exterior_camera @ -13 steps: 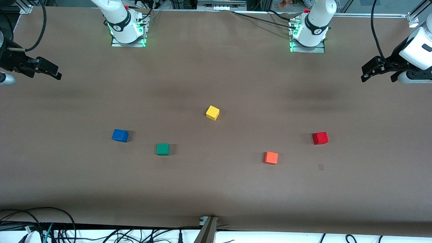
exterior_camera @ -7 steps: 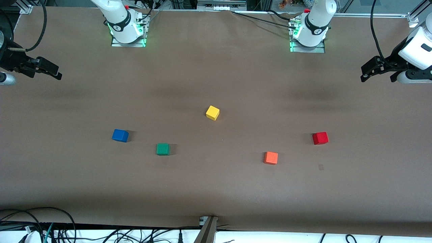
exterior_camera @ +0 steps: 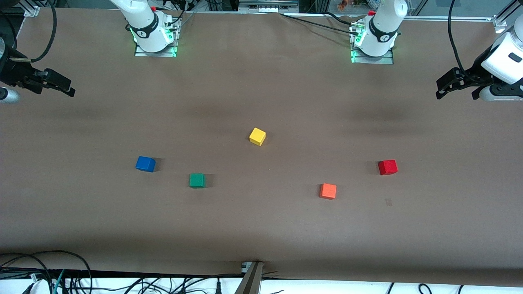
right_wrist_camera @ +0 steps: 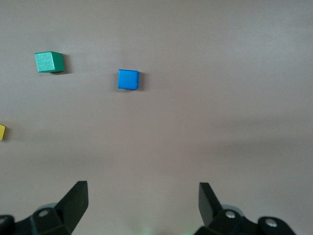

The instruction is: Pass red block to right arm, stack on blue

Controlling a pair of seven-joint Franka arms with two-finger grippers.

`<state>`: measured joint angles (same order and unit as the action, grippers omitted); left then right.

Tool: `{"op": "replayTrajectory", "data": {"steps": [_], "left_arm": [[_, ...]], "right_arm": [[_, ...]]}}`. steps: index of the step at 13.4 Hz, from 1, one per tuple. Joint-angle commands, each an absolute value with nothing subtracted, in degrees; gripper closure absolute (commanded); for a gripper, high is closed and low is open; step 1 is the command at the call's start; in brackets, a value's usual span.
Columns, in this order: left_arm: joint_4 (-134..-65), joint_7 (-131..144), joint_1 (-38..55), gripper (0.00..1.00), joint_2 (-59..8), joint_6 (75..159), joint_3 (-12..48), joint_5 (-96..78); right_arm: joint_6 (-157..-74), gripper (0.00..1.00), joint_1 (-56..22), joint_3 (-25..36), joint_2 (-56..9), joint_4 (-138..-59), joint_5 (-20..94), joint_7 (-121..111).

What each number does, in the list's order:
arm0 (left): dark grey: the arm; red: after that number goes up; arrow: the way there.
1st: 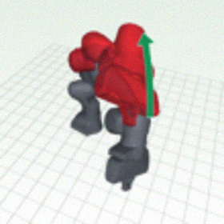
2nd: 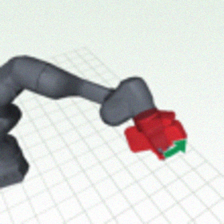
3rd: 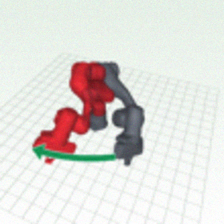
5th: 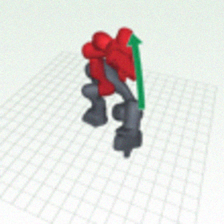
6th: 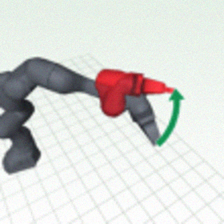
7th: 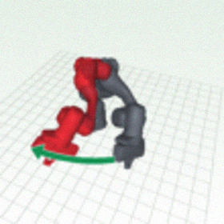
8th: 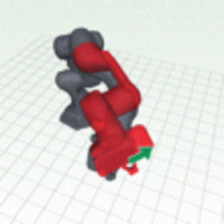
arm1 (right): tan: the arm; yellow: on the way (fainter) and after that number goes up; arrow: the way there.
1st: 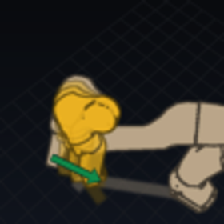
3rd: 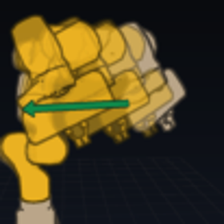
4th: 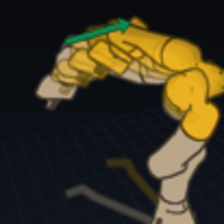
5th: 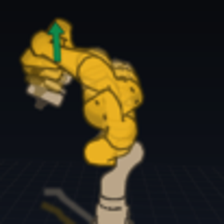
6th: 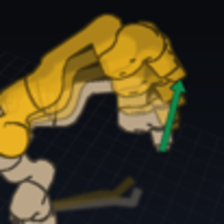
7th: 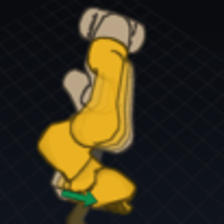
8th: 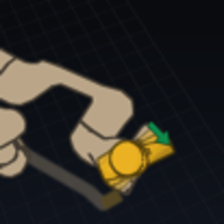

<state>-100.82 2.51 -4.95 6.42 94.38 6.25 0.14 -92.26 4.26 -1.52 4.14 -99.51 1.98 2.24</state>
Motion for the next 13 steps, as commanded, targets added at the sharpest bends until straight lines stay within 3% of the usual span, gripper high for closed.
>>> {"op": "replayTrajectory", "data": {"steps": [1, 13], "left_arm": [[-99.8, 1.9, -4.9, 0.0, 6.3, 93.0, 6.6, 0.9], [-99.8, 1.9, -4.2, 0.0, 5.2, 89.7, 8.9, 3.2]], "right_arm": [[-91.2, 0.0, 4.1, -1.6, 3.7, -98.1, 2.7, 2.8], [-91.3, 0.0, 4.1, -1.5, 3.7, -98.1, 2.7, 2.8]]}}
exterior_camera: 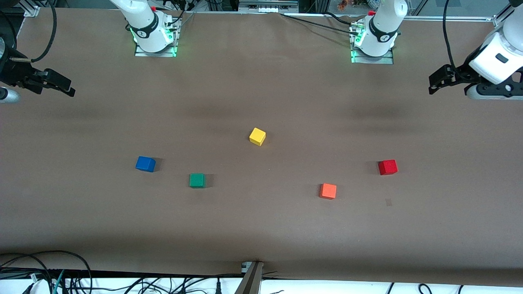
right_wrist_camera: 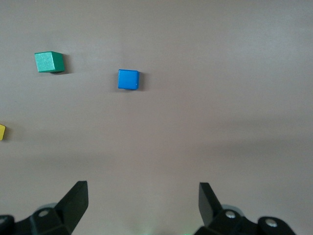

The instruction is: Pass red block to right arm, stack on blue

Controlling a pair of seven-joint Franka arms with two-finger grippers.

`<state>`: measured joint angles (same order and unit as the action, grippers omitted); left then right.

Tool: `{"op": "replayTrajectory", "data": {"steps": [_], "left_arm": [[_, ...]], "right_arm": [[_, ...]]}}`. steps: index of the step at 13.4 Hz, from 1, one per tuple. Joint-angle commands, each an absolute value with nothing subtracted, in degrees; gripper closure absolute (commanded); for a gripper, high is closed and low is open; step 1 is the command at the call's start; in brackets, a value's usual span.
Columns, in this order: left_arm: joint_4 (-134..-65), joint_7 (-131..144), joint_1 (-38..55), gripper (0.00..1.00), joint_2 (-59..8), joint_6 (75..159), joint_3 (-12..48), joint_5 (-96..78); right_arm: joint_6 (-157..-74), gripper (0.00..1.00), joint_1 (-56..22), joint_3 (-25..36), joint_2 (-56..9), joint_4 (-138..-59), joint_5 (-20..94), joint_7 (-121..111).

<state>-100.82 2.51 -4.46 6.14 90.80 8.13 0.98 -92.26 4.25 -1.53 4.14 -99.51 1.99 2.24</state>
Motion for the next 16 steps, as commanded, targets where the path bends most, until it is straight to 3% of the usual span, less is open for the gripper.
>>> {"op": "replayTrajectory", "data": {"steps": [1, 16], "left_arm": [[-99.8, 2.1, -4.4, 0.0, 5.3, 89.7, 9.7, 3.6], [-97.9, 1.6, -5.6, 0.0, 2.3, 92.1, 9.1, 3.3]], "right_arm": [[-91.3, 0.0, 4.1, -1.6, 3.7, -98.1, 2.7, 2.8], [-91.2, 0.0, 4.1, -1.5, 3.7, -98.1, 2.7, 2.9]]}}
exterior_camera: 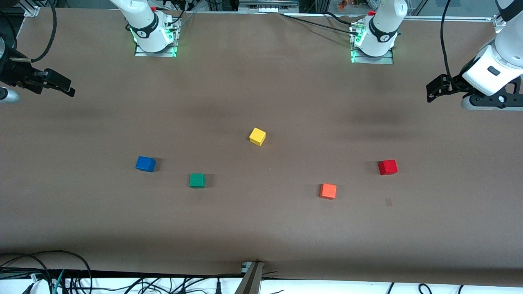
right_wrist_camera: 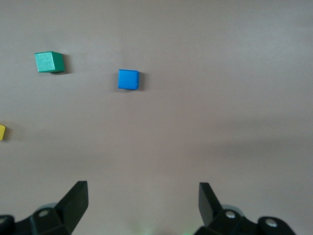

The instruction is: Pass red block to right arm, stack on blue

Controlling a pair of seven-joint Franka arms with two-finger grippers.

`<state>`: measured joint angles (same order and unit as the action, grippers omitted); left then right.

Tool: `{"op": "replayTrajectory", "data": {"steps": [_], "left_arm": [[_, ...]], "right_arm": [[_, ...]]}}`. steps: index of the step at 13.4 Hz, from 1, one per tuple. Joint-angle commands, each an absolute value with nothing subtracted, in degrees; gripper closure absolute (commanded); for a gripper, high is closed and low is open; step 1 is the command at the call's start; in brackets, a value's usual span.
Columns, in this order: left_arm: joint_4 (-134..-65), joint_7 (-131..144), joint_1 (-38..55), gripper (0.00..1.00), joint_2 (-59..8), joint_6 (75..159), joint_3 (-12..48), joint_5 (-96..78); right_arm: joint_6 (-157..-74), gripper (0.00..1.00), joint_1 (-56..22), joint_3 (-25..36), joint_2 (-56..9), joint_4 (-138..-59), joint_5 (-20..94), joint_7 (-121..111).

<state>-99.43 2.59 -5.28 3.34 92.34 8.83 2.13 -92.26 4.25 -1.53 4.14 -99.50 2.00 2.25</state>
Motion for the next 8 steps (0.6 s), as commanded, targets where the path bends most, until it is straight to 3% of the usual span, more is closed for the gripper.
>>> {"op": "replayTrajectory", "data": {"steps": [1, 8], "left_arm": [[-97.8, 1.7, -5.5, 0.0, 2.0, 92.3, 9.1, 3.6], [-95.6, 1.5, -5.6, 0.0, 0.7, 91.6, 9.5, 3.3]], "right_arm": [[-91.2, 0.0, 4.1, -1.5, 3.7, -98.1, 2.7, 2.9], [-91.2, 0.0, 4.1, -1.5, 3.7, -98.1, 2.7, 2.9]]}}
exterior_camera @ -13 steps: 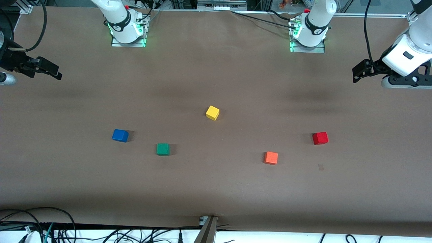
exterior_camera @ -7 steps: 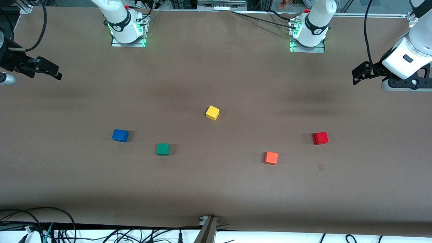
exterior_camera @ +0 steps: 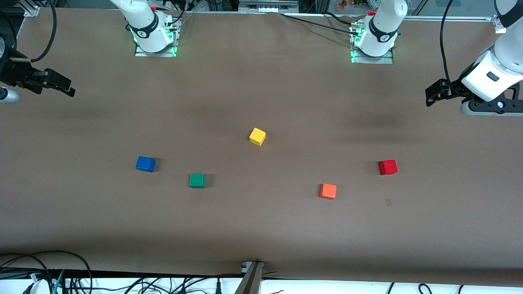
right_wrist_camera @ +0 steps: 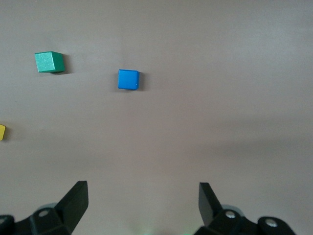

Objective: Pass red block to right arm, stack on blue
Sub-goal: 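Move the left gripper down toward the red cube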

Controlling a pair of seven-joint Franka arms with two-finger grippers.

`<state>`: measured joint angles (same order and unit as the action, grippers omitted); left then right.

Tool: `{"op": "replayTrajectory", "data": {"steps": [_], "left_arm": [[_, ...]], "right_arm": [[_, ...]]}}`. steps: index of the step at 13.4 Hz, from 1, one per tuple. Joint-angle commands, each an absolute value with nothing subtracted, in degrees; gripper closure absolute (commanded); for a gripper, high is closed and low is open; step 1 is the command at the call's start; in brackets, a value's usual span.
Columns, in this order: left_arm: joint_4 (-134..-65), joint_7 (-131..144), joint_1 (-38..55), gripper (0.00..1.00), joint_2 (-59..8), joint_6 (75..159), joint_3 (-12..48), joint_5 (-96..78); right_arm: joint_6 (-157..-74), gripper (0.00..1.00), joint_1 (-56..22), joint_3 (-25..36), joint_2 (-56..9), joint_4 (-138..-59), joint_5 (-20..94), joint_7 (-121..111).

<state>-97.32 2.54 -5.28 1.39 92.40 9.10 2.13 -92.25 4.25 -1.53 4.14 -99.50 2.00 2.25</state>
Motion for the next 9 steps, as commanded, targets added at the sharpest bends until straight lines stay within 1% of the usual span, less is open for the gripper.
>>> {"op": "replayTrajectory", "data": {"steps": [1, 6, 9], "left_arm": [[-95.5, 1.5, -5.6, 0.0, 0.8, 91.5, 9.5, 3.3], [-95.5, 2.1, -5.5, 0.0, -1.5, 91.4, 9.7, 2.9], [-95.5, 2.9, -5.5, 0.0, -5.6, 91.9, 9.7, 2.6]], "right_arm": [[-91.2, 0.0, 4.1, -1.5, 3.7, -98.1, 2.7, 2.9], [-91.2, 0.0, 4.1, -1.5, 3.7, -98.1, 2.7, 2.8], [-91.2, 0.0, 4.2, -1.5, 3.7, -98.1, 2.7, 2.8]]}}
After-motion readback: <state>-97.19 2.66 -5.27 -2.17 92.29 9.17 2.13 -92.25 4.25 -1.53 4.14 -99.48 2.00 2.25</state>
